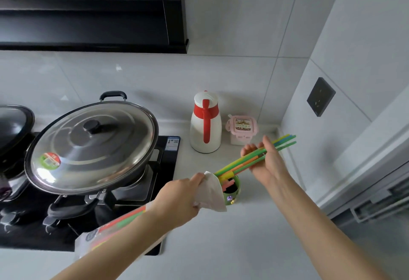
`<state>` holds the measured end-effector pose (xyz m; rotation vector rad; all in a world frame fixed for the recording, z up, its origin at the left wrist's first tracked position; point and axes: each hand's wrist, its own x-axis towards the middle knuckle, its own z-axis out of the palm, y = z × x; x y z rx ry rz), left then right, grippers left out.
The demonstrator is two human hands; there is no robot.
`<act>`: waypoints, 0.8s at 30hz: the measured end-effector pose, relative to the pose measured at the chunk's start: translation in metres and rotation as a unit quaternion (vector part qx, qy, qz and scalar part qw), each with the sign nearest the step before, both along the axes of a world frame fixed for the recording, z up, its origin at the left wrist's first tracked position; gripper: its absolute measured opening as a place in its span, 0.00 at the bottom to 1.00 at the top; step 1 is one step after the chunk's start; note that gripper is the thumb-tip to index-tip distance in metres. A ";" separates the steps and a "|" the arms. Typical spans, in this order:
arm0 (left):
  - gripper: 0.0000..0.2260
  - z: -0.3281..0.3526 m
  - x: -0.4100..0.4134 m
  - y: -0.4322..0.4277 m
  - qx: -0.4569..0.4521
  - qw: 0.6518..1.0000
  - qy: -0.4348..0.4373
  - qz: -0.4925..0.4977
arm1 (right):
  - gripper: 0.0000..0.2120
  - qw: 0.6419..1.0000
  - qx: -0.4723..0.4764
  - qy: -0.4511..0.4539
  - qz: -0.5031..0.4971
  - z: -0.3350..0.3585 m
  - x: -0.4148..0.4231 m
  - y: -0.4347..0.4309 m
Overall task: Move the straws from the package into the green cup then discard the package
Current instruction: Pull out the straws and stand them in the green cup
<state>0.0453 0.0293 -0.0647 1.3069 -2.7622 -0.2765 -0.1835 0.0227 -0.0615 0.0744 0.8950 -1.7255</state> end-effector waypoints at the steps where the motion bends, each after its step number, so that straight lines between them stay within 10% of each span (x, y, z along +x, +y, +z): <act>1: 0.25 -0.002 0.000 -0.001 0.003 1.000 0.006 0.003 | 0.15 0.999 0.003 0.020 0.029 -0.002 0.005 0.002; 24: 0.29 -0.054 0.047 -0.018 0.053 0.995 0.051 0.070 | 0.24 0.958 -0.040 0.220 -0.179 0.042 -0.044 -0.032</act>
